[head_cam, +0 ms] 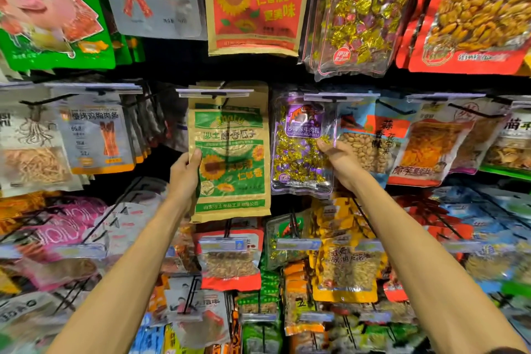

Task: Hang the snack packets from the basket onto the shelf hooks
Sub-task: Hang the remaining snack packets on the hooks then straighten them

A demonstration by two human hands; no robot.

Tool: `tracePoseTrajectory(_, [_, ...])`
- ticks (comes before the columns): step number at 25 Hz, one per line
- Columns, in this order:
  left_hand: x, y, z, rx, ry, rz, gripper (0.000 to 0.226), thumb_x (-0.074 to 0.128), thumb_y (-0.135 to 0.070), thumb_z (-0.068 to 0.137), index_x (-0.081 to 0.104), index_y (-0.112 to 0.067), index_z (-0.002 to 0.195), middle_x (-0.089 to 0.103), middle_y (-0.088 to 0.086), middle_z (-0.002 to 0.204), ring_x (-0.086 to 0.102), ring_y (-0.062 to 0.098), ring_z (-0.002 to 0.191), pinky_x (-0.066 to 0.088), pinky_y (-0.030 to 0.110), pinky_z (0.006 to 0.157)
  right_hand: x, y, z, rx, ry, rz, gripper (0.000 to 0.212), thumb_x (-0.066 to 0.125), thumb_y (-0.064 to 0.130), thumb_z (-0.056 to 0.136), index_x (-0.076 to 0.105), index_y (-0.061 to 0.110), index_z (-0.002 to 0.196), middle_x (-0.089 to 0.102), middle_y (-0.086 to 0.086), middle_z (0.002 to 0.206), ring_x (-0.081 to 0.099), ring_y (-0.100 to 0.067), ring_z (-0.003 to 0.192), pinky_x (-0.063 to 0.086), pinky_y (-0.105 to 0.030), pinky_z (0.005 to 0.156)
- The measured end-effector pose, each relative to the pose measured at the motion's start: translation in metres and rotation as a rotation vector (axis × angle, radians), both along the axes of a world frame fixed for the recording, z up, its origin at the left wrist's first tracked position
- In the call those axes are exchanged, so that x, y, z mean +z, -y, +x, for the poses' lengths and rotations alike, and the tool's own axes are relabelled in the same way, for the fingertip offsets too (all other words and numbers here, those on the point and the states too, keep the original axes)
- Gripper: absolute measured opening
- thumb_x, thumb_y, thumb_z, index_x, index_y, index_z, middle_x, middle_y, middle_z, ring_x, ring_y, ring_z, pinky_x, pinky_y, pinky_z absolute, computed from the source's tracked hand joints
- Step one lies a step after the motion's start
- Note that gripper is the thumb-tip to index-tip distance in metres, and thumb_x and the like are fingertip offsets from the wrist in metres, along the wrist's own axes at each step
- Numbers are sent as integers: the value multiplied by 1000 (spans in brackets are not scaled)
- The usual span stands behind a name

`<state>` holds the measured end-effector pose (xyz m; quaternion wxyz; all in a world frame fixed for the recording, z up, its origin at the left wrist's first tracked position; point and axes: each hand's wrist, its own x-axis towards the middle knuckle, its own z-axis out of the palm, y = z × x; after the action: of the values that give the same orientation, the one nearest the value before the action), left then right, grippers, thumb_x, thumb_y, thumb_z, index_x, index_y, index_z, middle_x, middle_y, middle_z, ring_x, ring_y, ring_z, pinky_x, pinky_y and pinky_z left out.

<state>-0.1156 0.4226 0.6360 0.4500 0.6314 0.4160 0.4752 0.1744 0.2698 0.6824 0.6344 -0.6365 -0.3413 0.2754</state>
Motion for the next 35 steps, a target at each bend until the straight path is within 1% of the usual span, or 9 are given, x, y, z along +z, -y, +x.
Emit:
tracePoseTrajectory(3, [2,0,-1,-24,-35,39,23,43,-40,103,60,-25,104,55,-12,94,50,9,93,36,32,85,2,2,-5,5,9,-77,21,63,40,93,67,19,90,62,-1,116,59,-19,103,56,-39,81])
tracePoseTrajectory(5, [2,-1,-5,-33,-66,42,33,42,-41,103,59,-17,118,57,-7,102,51,13,99,37,31,85,-2,0,-5,-37,13,-119,26,63,45,91,65,19,91,60,0,125,56,-18,107,54,-35,85])
tracePoseTrajectory(9, [-3,-3,-15,-23,-200,65,30,41,-54,99,50,-27,90,47,-11,81,46,9,78,36,35,76,-3,0,-11,-125,120,-235,50,57,44,96,55,0,120,55,-3,130,50,-24,123,41,-30,89])
tracePoseTrajectory(13, [0,-3,-23,-17,-474,171,43,38,-54,100,54,-16,87,53,0,73,56,30,78,33,35,59,-8,3,-26,-128,173,-268,25,48,15,102,54,-8,109,57,-9,122,47,-30,130,50,-13,86])
tracePoseTrajectory(15, [1,-3,-29,8,-584,238,46,38,-53,100,49,-13,79,50,3,67,58,37,75,32,35,53,-15,6,-26,-105,264,-317,24,53,25,100,53,4,89,57,-10,105,56,-32,111,51,-36,95])
tracePoseTrajectory(18, [7,-2,-36,24,-901,343,49,42,-53,98,53,-6,103,63,14,87,62,36,84,48,39,63,-17,23,-37,-69,558,-512,29,57,33,97,48,10,81,50,-10,73,51,-26,67,42,-33,58])
tracePoseTrajectory(23, [22,19,-29,27,-1262,507,49,43,-49,98,50,-8,124,58,17,121,51,38,116,43,49,91,-13,51,-44,-105,1139,-806,56,52,36,99,38,2,141,46,-18,138,49,-36,123,49,-46,89])
tracePoseTrajectory(28, [35,60,-1,-48,-1379,582,47,42,-48,98,46,-15,131,52,13,134,44,36,125,37,49,98,-6,81,-43,-89,1437,-865,46,52,37,98,45,8,133,45,-15,136,45,-35,125,44,-50,95])
tracePoseTrajectory(35, [18,133,50,-179,-1360,658,47,45,-48,97,51,-17,132,58,13,125,48,36,120,42,49,94,-40,147,-10,-2,1424,-899,47,48,44,98,47,11,132,47,-15,130,45,-37,122,43,-49,93])
